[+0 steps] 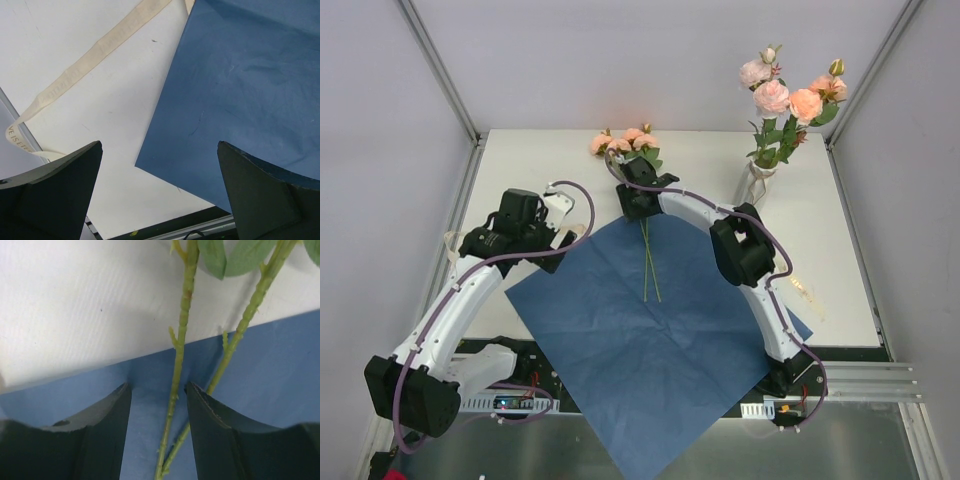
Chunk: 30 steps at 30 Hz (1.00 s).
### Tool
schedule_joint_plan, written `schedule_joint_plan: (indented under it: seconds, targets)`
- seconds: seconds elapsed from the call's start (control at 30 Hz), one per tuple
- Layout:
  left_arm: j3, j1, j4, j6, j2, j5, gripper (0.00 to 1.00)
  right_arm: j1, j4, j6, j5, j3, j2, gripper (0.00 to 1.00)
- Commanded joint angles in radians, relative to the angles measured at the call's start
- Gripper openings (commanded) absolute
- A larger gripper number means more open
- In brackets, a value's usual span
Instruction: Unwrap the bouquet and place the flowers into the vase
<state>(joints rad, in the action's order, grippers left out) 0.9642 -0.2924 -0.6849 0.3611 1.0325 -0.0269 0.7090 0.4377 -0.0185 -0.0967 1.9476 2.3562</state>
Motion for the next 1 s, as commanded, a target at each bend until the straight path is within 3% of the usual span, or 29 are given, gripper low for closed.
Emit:
schedule_joint_plan:
  seconds: [0.0, 0.2, 0.4, 0.43, 0.5, 0.67, 0.97]
  targets:
    - [-0.015, 0.012, 0.007, 0.021, -0.029, 0.015, 0.99, -0.002, 0.006, 0.046, 0.018, -0.026, -0.032, 0.51]
    - [-0.019, 0.010, 0.007, 0.016, -0.040, 0.013, 0.99, 0.003, -0.017, 0.060, 0.032, -0.065, -0.051, 0.46]
    - [-0.025, 0.012, 0.007, 0.013, -0.051, 0.013, 0.99, 0.015, 0.018, 0.081, -0.016, -0.064, -0.034, 0.21]
    - [-0.025, 0.012, 0.005, 0.015, -0.055, 0.015, 0.99, 0.017, 0.038, 0.086, -0.037, -0.034, -0.020, 0.11]
    - [-0.025, 0.012, 0.001, 0.009, -0.071, 0.024, 0.99, 0.027, 0.068, 0.104, -0.084, -0.012, -0.009, 0.01]
    - [-0.013, 0.012, -0.018, -0.001, -0.077, 0.012, 0.99, 0.046, -0.022, 0.107, -0.133, -0.088, -0.093, 0.01]
    - [0.017, 0.038, -0.021, -0.086, -0.126, 0.011, 0.99, 0.046, -0.247, 0.042, -0.090, -0.139, -0.434, 0.01]
